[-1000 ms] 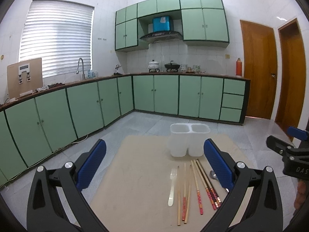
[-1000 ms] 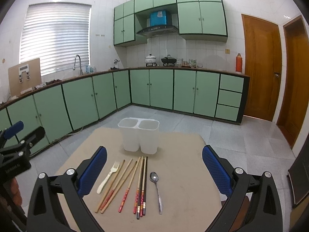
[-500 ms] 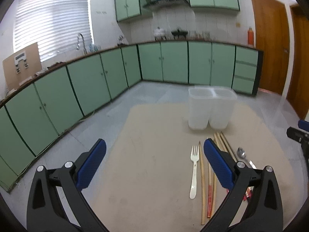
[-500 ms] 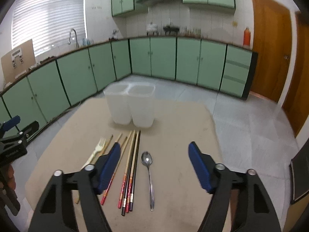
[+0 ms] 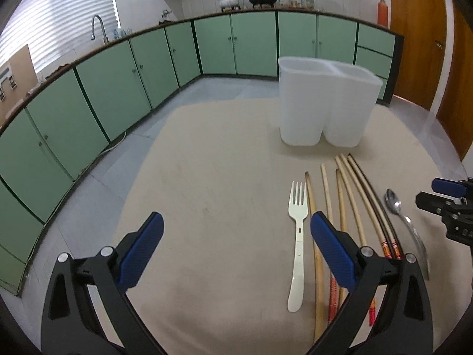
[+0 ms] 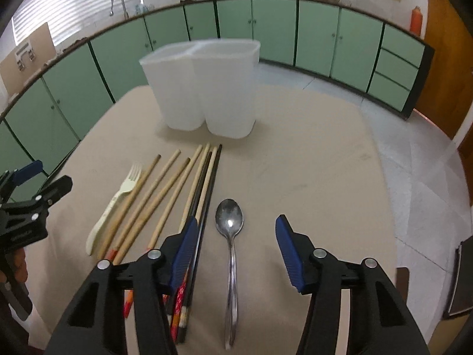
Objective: Organize utensils
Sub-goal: 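Move right gripper down to the steel spoon while left gripper approaches the white fork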
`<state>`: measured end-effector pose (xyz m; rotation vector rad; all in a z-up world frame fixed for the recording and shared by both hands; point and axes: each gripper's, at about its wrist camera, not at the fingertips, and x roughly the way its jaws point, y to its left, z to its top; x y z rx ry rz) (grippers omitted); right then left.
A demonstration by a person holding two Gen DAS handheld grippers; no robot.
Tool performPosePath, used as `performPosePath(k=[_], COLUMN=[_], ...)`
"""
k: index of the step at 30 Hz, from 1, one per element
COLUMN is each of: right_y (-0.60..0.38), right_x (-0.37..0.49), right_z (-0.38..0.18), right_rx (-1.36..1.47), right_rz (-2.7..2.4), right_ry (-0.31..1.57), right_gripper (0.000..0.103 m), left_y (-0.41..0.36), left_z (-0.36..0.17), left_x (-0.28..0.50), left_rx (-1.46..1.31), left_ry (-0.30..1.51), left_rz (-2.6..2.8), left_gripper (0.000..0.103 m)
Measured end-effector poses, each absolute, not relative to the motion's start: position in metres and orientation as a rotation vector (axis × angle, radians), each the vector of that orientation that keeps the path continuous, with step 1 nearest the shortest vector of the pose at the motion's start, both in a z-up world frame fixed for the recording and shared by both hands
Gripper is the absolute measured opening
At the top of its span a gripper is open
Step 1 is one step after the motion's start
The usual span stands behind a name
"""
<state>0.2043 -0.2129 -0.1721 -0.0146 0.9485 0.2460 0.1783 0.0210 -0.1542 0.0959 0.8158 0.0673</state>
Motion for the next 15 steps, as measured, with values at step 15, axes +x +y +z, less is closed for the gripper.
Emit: performPosePath(k=[15], right_y=[-0.206], right_x=[0.232], right_z=[-0.207], right_rx=[-0.017], right_rz=[0.282], right_ry=[1.042], right_gripper=[0.044], left_y=[0.012], left_z=[-0.182], left_x=[0.216], left_rx=[0.071], left_ry=[0.900], left_rz=[0.039], left_gripper=[0.082])
